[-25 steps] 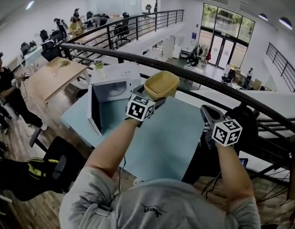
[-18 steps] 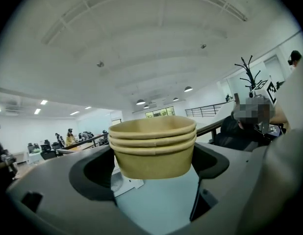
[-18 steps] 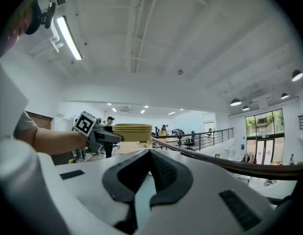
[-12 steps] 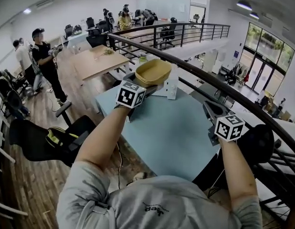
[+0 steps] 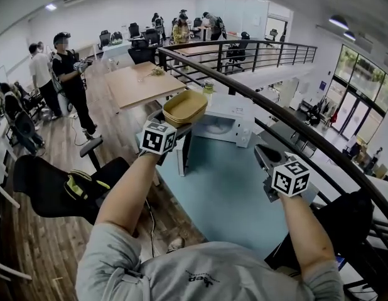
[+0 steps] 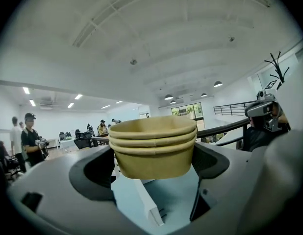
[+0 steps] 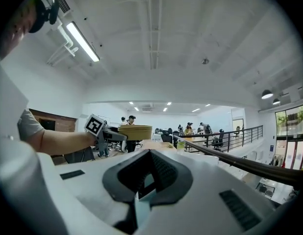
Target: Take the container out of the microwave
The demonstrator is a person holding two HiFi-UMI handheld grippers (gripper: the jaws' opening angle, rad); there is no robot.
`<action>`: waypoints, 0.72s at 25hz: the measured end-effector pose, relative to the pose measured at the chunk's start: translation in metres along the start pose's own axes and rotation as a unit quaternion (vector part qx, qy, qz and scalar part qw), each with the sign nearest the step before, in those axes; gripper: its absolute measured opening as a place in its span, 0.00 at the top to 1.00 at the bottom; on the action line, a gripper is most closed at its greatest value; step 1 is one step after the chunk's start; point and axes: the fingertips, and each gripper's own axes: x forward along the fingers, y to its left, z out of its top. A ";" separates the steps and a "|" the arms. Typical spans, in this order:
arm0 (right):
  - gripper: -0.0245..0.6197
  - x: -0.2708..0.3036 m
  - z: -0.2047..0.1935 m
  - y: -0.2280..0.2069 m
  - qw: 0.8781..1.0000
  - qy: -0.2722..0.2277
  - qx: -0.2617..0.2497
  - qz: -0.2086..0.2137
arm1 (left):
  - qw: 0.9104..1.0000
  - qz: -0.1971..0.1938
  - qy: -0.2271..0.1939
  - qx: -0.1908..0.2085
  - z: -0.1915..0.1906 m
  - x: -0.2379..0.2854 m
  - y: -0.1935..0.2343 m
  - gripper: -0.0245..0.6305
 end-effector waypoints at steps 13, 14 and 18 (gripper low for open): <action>0.93 0.203 0.007 0.064 0.999 0.009 0.013 0.049 | 0.999 -0.006 0.025 -0.024 -0.082 0.066 0.164 0.18; 0.93 0.218 0.008 0.073 0.998 0.010 0.015 0.053 | 0.999 -0.009 0.029 -0.027 -0.092 0.070 0.174 0.18; 0.93 0.272 0.004 0.106 0.997 0.013 0.032 0.064 | 0.998 -0.019 0.045 -0.048 -0.136 0.081 0.205 0.18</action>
